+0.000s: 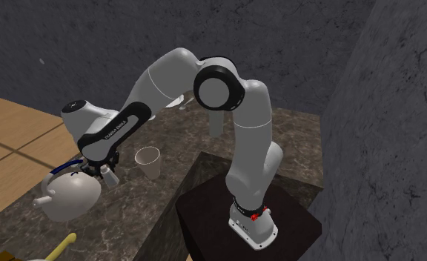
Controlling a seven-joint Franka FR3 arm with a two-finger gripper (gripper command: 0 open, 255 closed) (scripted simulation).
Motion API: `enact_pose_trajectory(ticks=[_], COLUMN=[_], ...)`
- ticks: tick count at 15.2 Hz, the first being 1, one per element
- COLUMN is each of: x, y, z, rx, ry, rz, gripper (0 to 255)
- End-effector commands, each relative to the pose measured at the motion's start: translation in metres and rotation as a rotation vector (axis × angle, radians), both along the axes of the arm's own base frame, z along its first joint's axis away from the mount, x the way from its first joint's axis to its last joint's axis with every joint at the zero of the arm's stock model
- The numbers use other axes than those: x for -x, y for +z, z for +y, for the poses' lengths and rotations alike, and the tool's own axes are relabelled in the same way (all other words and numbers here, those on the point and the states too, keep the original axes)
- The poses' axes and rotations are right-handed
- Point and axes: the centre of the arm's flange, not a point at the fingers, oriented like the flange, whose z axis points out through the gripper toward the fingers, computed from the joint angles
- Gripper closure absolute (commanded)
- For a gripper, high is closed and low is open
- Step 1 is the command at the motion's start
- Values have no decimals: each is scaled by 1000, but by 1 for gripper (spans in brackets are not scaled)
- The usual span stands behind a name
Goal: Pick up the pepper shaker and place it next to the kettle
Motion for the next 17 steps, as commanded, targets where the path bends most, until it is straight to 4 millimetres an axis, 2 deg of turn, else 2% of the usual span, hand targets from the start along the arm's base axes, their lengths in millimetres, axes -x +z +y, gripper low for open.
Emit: enact_pose_trajectory(ticks=[1,3,4,9,13,17], x=[0,0,0,0,4,4], y=[0,0,0,0,50,50], z=[0,0,0,0,-3,-3], rx=[0,0,0,0,0,0], ry=[0,0,0,0,0,0], rz=[0,0,0,0,0,0], gripper=[255,255,0,0,0,0])
